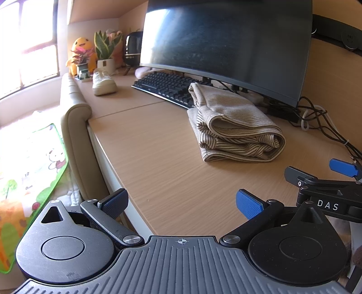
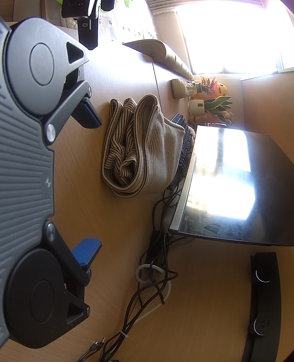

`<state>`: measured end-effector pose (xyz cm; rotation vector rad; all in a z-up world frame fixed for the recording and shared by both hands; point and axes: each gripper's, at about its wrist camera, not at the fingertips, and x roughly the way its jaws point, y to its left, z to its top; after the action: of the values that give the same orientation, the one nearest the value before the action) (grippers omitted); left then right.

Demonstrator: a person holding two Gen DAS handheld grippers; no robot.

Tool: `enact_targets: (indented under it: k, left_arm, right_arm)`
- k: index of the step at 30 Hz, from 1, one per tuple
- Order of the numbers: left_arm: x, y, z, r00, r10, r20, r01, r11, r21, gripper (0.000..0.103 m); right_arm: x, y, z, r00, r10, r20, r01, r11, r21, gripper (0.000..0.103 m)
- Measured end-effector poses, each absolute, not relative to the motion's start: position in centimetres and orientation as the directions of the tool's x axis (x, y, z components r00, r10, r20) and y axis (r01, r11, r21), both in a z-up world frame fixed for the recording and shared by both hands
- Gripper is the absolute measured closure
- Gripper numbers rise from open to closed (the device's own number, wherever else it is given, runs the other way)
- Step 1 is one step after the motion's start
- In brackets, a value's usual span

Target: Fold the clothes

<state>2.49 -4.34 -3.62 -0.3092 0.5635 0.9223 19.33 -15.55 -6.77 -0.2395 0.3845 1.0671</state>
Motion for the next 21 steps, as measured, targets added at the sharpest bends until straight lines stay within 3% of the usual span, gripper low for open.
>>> enact_targets:
  k: [21]
  left_arm:
    - [2.37,-4.3,-3.71,0.47,0.664,-0.582,-0.823,0.568,-0.016,0.0]
  right_arm:
    - [19.37,-15.54,-6.78,0.428,0.801,-0.419,-0.882,0.47,-0.002,0.0]
